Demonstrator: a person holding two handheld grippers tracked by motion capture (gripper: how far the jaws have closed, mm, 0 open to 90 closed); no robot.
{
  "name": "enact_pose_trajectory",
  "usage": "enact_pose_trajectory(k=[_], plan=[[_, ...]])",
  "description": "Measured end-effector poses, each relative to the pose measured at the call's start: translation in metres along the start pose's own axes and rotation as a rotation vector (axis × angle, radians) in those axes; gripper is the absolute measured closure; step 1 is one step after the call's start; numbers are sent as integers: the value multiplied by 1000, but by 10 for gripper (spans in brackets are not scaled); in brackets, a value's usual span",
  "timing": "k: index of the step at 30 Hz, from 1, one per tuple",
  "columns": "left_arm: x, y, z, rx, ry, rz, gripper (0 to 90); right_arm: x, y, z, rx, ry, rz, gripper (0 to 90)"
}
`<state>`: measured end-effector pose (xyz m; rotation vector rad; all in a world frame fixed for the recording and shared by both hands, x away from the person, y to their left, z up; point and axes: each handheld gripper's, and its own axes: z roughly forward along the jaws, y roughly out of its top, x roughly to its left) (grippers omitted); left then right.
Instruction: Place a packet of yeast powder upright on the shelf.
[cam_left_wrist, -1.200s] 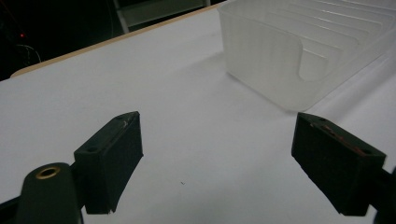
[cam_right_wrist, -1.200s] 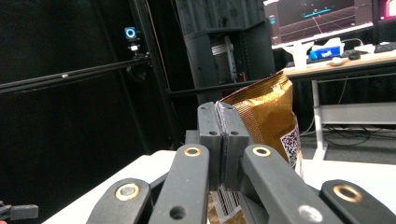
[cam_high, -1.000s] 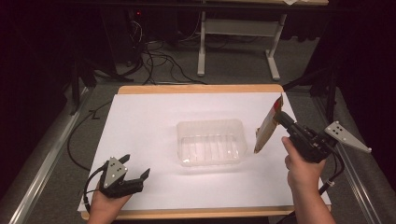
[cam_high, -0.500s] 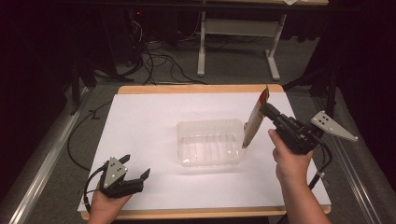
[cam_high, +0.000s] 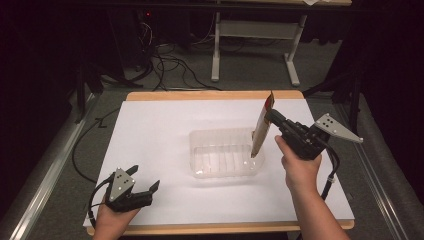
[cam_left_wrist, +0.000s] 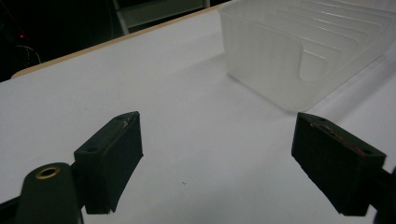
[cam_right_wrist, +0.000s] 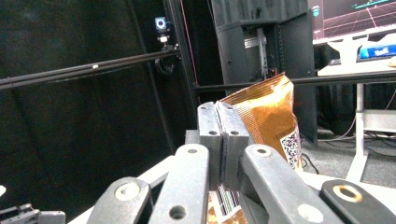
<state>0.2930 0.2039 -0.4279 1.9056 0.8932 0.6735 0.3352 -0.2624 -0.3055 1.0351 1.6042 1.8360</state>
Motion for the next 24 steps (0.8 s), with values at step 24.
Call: enact_pose_trajectory(k=[24], plan=[[1, 0, -1, -1, 3, -2, 170, -18, -24, 15, 82, -51, 4, 900]])
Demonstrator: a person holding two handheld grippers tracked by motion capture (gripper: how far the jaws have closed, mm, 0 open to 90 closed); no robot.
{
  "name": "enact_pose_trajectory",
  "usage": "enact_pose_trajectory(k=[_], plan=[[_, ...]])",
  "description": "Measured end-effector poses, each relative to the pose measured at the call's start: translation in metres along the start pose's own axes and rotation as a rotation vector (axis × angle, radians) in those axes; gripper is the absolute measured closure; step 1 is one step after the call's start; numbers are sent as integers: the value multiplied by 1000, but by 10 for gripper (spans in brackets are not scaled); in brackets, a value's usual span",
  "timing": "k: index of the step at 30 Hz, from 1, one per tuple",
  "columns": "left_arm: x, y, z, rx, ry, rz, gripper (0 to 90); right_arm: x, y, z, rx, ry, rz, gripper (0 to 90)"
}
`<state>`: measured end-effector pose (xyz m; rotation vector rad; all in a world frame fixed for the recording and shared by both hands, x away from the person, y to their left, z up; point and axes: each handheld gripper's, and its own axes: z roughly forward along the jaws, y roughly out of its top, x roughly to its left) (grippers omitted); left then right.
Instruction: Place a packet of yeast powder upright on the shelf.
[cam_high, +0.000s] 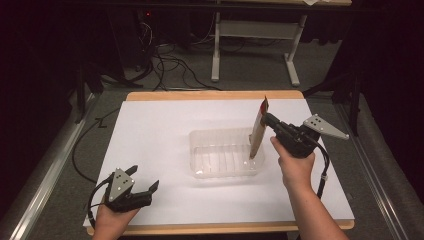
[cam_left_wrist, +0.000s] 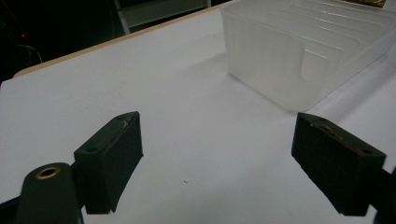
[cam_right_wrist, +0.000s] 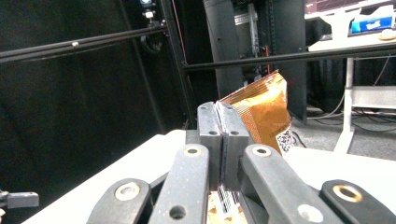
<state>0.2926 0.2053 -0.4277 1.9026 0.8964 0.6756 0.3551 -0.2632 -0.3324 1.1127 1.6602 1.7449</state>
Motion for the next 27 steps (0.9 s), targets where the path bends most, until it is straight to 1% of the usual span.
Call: enact_pose_trajectory(k=[6, 8, 13, 18, 21, 23, 27], plan=[[1, 0, 0, 1, 1, -1, 170, -6, -8, 4, 32, -21, 6, 900], [1, 0, -1, 1, 2, 0, 170, -7, -12, 6, 42, -21, 8, 900], [1, -1, -1, 2, 4, -1, 170, -9, -21, 10, 73, -30, -5, 900], [1, -1, -2, 1, 4, -3, 170, -11, -30, 12, 106, -41, 4, 900], [1, -1, -2, 2, 5, -2, 170, -14, -36, 12, 114, -44, 13, 900], [1, -1, -2, 4, 5, -2, 170, -15, -38, 11, 115, -48, 8, 900], [1, -2, -2, 7, 6, 0, 170, -16, -38, 10, 116, -56, 10, 887]])
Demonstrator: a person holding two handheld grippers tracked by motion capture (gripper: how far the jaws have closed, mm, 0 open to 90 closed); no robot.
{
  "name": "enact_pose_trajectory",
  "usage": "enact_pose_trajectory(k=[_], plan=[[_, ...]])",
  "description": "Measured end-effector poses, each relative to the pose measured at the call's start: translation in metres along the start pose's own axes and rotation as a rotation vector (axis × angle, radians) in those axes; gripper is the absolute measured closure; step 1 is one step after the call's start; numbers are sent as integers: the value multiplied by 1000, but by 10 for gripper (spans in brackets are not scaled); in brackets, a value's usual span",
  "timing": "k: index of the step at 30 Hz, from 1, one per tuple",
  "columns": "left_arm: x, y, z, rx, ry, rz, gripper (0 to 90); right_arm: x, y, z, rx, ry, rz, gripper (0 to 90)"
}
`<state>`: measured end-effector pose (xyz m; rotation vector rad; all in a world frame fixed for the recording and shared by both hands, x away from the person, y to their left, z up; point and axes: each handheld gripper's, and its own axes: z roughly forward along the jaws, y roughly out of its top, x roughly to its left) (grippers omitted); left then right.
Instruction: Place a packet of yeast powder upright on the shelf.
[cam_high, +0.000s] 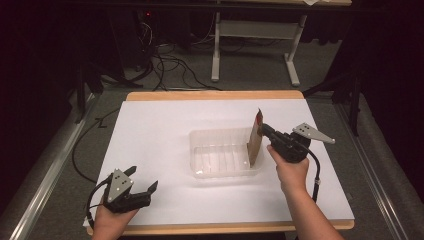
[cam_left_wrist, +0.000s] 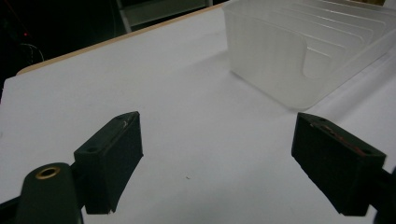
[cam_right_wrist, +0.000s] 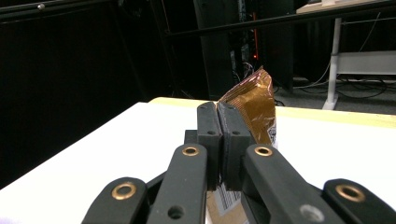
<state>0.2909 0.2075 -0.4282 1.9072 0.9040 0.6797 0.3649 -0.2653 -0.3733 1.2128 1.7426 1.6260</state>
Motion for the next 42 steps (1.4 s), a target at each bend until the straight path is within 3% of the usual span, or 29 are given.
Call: enact_pose_trajectory(k=[4, 8, 16, 20, 23, 27, 29, 34, 42], plan=[[0, 0, 0, 0, 0, -3, 170, -1, 1, -1, 11, 0, 2, 821], [0, 0, 0, 0, 0, -2, 170, 0, 4, -1, 18, -1, 8, 679], [0, 0, 0, 1, -1, -4, 170, 6, 9, -2, 47, -15, -30, 407], [0, 0, 0, 2, -2, -3, 170, 10, 12, -4, 41, -61, -61, 227], [1, -1, 0, 3, -4, -5, 169, 10, 13, -4, 52, -56, -75, 140], [1, -1, 1, 3, -4, -7, 169, 10, 13, -6, 60, -70, -77, 122], [1, -1, 1, 4, -6, -11, 169, 10, 13, -8, 68, -107, -81, 151], [1, -2, 2, 11, -11, -15, 168, 5, 6, -18, 71, -104, -72, 150], [1, -3, 4, 21, -22, -16, 167, -17, -17, -49, 103, -140, -63, 152]])
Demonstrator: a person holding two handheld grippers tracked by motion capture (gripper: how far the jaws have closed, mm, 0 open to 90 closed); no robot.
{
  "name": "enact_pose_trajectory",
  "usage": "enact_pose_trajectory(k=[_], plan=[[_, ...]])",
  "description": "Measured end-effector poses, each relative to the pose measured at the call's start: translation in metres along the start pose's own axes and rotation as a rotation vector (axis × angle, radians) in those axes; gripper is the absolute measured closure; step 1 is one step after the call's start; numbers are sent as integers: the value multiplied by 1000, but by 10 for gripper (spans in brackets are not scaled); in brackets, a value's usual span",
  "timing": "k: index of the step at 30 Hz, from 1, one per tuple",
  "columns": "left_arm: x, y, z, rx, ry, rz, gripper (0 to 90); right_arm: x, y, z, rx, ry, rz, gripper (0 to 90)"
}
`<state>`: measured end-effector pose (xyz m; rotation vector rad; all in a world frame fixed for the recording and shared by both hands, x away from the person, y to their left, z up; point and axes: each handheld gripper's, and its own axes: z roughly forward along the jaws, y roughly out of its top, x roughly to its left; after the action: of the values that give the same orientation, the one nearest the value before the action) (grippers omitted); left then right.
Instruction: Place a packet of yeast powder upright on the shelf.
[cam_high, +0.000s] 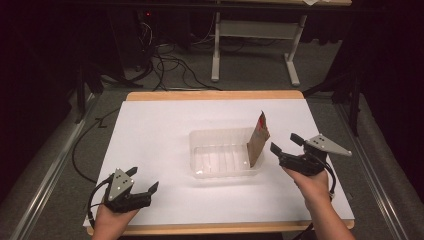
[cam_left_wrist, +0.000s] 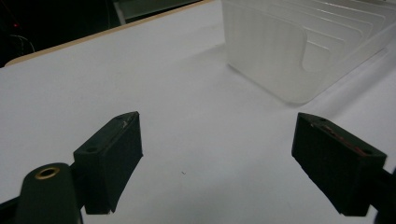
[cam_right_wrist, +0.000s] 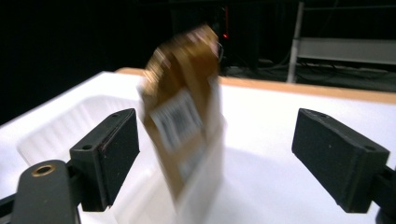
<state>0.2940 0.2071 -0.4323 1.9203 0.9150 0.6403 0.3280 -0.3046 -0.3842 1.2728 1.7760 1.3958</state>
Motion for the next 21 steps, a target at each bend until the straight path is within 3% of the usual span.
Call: enact_pose_trajectory(k=[5, 8, 10, 12, 15, 21], plan=[[-1, -1, 3, 14, -5, 5, 167, -23, -24, -25, 26, -66, -11, 152], [0, -3, 6, 29, 3, 15, 167, -34, -42, -39, 36, -93, 18, 152], [2, -4, 8, 36, 2, -3, 167, -36, -60, -46, 31, -104, 40, 156], [2, -3, 9, 32, 2, -10, 167, -37, -66, -47, 92, -60, 37, 145], [-2, -2, 10, 38, 3, 8, 166, -36, -66, -44, 88, -78, -9, 149], [-3, -2, 8, 34, 2, 23, 161, -40, -70, -37, 120, -76, -14, 148]])
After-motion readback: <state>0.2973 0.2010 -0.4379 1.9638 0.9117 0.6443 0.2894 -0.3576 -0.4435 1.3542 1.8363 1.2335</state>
